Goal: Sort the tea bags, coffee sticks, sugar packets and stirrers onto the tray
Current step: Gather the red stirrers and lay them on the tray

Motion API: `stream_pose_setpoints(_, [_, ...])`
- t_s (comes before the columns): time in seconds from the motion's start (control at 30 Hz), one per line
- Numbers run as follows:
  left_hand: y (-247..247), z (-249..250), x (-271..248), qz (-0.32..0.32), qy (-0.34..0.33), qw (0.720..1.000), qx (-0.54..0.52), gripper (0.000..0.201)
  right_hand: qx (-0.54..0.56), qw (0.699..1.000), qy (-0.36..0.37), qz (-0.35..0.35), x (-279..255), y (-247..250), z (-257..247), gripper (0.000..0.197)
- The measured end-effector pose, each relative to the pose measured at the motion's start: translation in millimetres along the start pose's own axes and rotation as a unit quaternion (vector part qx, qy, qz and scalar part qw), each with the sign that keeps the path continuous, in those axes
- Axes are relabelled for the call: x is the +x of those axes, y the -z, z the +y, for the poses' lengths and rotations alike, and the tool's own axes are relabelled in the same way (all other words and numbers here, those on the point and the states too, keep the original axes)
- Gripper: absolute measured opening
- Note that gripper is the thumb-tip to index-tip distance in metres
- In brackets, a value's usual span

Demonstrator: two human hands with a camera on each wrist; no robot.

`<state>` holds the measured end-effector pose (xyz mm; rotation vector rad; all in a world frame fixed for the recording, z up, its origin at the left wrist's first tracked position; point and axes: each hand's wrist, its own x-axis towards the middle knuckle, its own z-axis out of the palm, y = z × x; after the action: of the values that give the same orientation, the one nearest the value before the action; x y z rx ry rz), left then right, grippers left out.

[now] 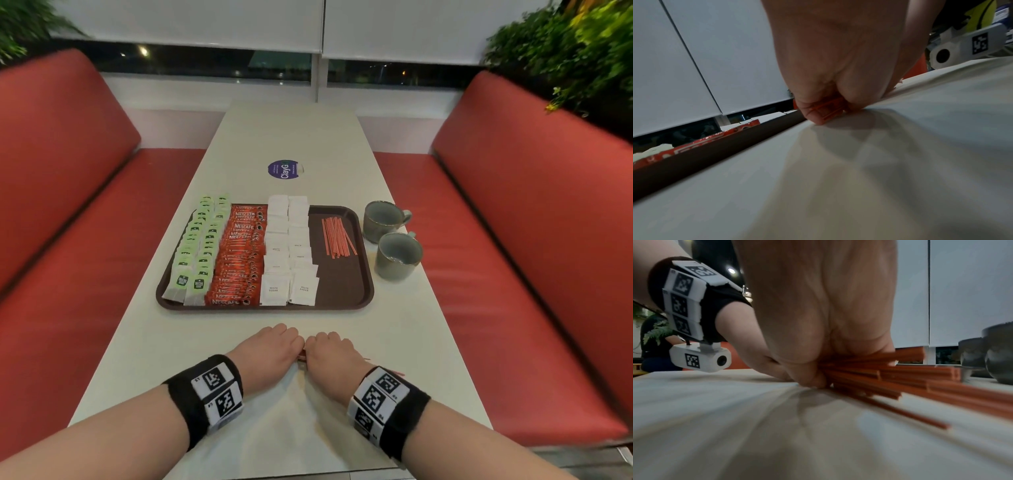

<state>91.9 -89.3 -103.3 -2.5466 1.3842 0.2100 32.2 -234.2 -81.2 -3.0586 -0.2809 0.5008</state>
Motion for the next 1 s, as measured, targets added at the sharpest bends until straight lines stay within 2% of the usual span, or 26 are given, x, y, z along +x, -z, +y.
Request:
stream_pose_setpoints(0.2, [-13,-9,2,0.071,-0.037,0.996,-0.025,0.016,0.006,1.000,0.002,0.010,7,0,2,0.026])
stream_pose_setpoints(0.3, [-11,-13,1,0.070,-0.047,0.996,-0.013,0.015,0.001,1.000,0.013,0.020,9,-3,3,0.029])
stream_pose_setpoints(0.4, [-6,-15,0,0.053,-0.033,0.998,-0.015,0.013,0.007,0.999,0.030,0.042,10,-9,4,0.060])
stream_pose_setpoints(0.43, [-5,-15,0,0.063,-0.029,0.997,-0.014,0.013,0.009,0.999,0.027,0.043,10,-10,5,0.059])
stream_pose_setpoints(0.47, [-4,-15,1,0.062,-0.022,0.997,-0.027,0.017,0.007,0.999,0.017,0.044,9,-9,4,0.047])
stream_pose_setpoints(0.53, [-2,-13,1,0.040,-0.021,0.997,-0.059,0.040,0.021,0.999,0.000,0.043,8,-7,2,0.026])
stream_pose_setpoints(0.57, [-2,-13,1,0.035,-0.022,0.997,-0.068,0.049,0.028,0.999,-0.009,0.041,7,-5,1,0.025])
stream_pose_setpoints(0.6, [-1,-12,0,0.029,-0.020,0.996,-0.079,0.049,0.031,0.999,-0.018,0.037,7,-5,0,0.025])
stream_pose_setpoints(0.7, [6,-10,3,0.009,0.019,0.995,-0.095,0.023,0.038,0.998,-0.033,0.030,7,-3,-2,0.025])
stream_pose_setpoints(0.8, [14,-12,5,0.009,0.033,0.993,-0.109,0.011,0.067,0.997,-0.033,0.021,10,1,2,0.024])
stream_pose_setpoints(0.93, [25,-12,3,0.010,0.048,0.993,-0.103,0.006,0.131,0.991,-0.020,0.013,12,5,8,0.018])
stream_pose_setpoints(1.0, [30,-11,3,0.039,0.064,0.989,-0.124,0.010,0.156,0.988,-0.013,0.015,12,10,14,0.010])
